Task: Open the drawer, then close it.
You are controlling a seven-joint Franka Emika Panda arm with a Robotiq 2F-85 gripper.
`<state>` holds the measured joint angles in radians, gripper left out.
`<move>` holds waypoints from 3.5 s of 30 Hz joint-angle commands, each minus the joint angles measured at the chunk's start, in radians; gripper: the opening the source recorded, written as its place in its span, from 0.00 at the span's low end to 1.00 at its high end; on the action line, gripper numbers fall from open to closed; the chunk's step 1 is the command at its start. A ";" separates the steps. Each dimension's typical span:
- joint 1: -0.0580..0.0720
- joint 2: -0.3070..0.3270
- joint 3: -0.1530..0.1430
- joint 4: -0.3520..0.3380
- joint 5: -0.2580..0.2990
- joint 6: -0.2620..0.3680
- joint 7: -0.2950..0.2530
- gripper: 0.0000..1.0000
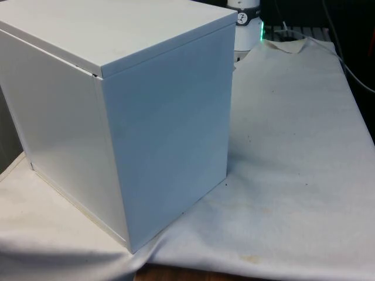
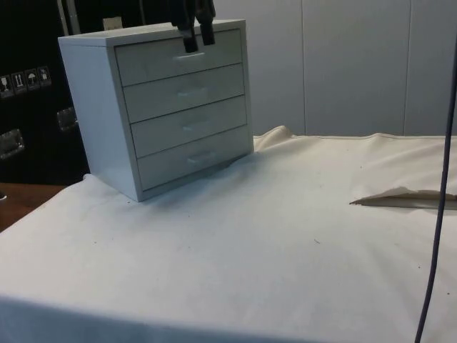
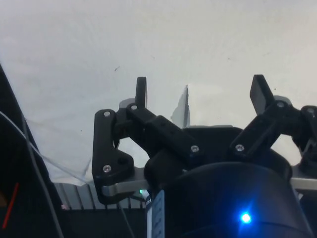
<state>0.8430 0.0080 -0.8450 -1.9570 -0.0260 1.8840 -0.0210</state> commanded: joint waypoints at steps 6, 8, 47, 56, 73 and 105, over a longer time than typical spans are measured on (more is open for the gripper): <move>0.003 -0.049 0.005 -0.054 -0.047 0.045 0.019 1.00; 0.003 -0.060 0.007 -0.066 -0.058 0.052 0.023 1.00; -0.004 -0.204 0.020 -0.213 -0.203 0.260 0.032 1.00; -0.004 -0.208 0.019 -0.224 -0.249 0.292 0.017 1.00; -0.006 -0.206 0.009 -0.228 -0.350 0.334 -0.026 1.00; -0.008 -0.201 -0.051 -0.303 -0.487 0.544 -0.101 1.00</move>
<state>0.8380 -0.1930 -0.8950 -2.2560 -0.5010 2.4110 -0.1220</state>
